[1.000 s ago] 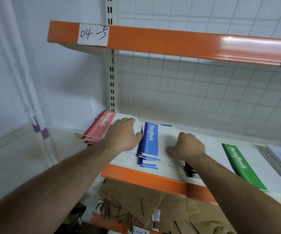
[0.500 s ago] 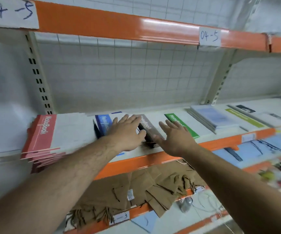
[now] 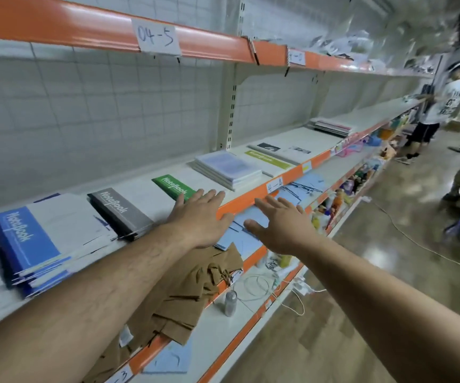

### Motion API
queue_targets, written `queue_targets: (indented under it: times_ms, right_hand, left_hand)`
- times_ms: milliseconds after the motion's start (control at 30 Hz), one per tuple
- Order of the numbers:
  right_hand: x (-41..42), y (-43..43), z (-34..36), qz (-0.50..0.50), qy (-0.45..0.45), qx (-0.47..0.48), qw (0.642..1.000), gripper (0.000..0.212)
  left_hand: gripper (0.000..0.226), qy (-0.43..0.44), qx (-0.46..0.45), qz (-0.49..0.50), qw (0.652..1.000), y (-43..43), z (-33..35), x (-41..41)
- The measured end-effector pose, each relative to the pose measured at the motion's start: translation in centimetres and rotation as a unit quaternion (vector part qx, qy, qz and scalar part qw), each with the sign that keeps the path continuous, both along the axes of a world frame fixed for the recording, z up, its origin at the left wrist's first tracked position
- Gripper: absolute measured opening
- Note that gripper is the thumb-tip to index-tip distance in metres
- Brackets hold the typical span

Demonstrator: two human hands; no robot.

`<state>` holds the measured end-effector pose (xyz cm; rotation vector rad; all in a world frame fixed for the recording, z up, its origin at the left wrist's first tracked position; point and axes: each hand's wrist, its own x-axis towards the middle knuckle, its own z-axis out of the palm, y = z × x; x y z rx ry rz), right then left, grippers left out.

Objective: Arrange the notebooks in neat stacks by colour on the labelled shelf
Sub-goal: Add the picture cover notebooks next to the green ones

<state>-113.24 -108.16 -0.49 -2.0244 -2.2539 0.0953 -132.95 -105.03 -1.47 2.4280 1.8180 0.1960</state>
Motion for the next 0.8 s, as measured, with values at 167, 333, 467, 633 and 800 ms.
queue_targets:
  times_ms: [167, 333, 467, 633, 800]
  right_hand:
    - [6.7, 1.8, 0.3, -0.017, -0.002, -0.001, 1.0, 0.074]
    - [14.0, 5.1, 0.7, -0.008, -0.01, 0.008, 1.0, 0.073]
    - [19.9, 7.3, 0.7, -0.012, -0.01, 0.01, 1.0, 0.077]
    - [26.2, 10.0, 0.9, -0.027, -0.005, 0.013, 1.0, 0.073]
    - [31.3, 13.7, 0.4, -0.051, 0.005, 0.01, 0.999, 0.072]
  left_hand:
    - [0.067, -0.001, 0.013, -0.023, 1.0, 2.6, 0.4, 7.2]
    - [0.066, -0.006, 0.026, -0.019, 0.999, 5.7, 0.8, 14.9]
    - [0.067, -0.019, 0.019, -0.023, 0.999, 8.2, 0.6, 21.1]
    - [0.07, -0.006, 0.007, -0.042, 0.999, 11.5, 0.9, 27.5]
    - [0.068, 0.007, 0.007, -0.075, 0.997, 16.3, 0.5, 32.7]
